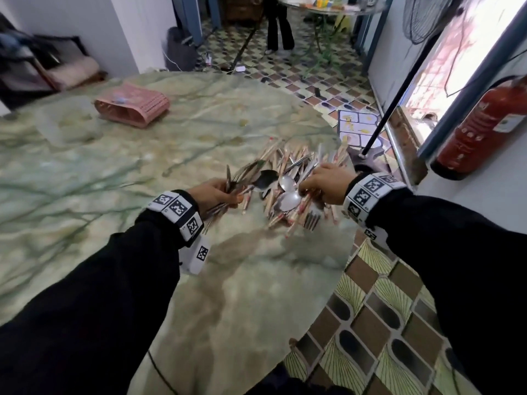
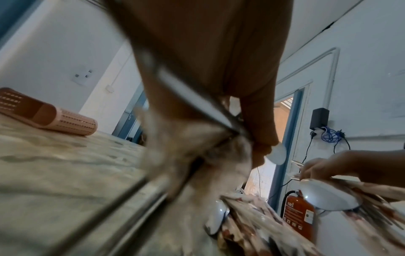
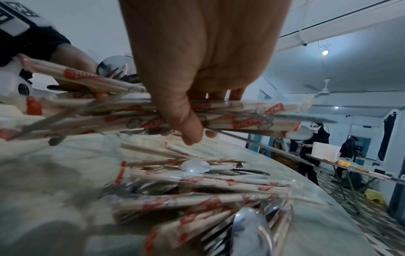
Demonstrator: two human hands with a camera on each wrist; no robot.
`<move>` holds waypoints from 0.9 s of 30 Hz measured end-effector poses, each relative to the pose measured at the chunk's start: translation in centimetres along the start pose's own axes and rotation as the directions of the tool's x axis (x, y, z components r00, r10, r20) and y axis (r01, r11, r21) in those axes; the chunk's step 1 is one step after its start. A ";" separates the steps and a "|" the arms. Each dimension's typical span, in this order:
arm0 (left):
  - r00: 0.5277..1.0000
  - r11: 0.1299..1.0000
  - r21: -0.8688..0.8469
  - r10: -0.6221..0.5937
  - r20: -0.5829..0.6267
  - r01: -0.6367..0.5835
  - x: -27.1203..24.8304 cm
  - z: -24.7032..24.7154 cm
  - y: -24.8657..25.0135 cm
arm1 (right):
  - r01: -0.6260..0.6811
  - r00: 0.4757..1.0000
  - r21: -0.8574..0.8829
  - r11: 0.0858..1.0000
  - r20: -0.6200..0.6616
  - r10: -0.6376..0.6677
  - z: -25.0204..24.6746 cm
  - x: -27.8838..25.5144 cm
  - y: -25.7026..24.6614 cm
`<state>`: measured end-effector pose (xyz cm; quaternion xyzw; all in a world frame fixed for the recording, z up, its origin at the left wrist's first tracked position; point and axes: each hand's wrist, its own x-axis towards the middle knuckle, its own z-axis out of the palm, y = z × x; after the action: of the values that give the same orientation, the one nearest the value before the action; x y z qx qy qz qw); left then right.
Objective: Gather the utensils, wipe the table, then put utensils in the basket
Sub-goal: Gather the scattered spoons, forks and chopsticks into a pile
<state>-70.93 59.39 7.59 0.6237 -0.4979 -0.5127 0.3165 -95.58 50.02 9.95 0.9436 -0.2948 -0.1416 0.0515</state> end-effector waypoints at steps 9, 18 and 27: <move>0.997 0.992 0.124 0.045 -0.057 -0.037 4.3 -3.0 0.7 | 0.079 0.997 -0.008 0.997 -0.025 -0.079 0.2 5.1 3.6; 0.998 0.923 0.381 -0.029 -0.049 0.046 6.9 -3.0 1.6 | 0.240 0.971 0.105 0.965 -0.037 -0.238 3.9 8.6 5.5; 0.993 0.504 0.856 0.079 0.084 -0.112 10.4 -2.3 2.4 | 0.267 0.955 0.337 0.903 -0.218 -0.201 5.0 9.7 7.9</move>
<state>-69.63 48.58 7.03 0.6613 -0.7252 -0.1914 -0.0143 -93.71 37.97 4.27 0.9742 -0.1942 -0.0049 -0.1147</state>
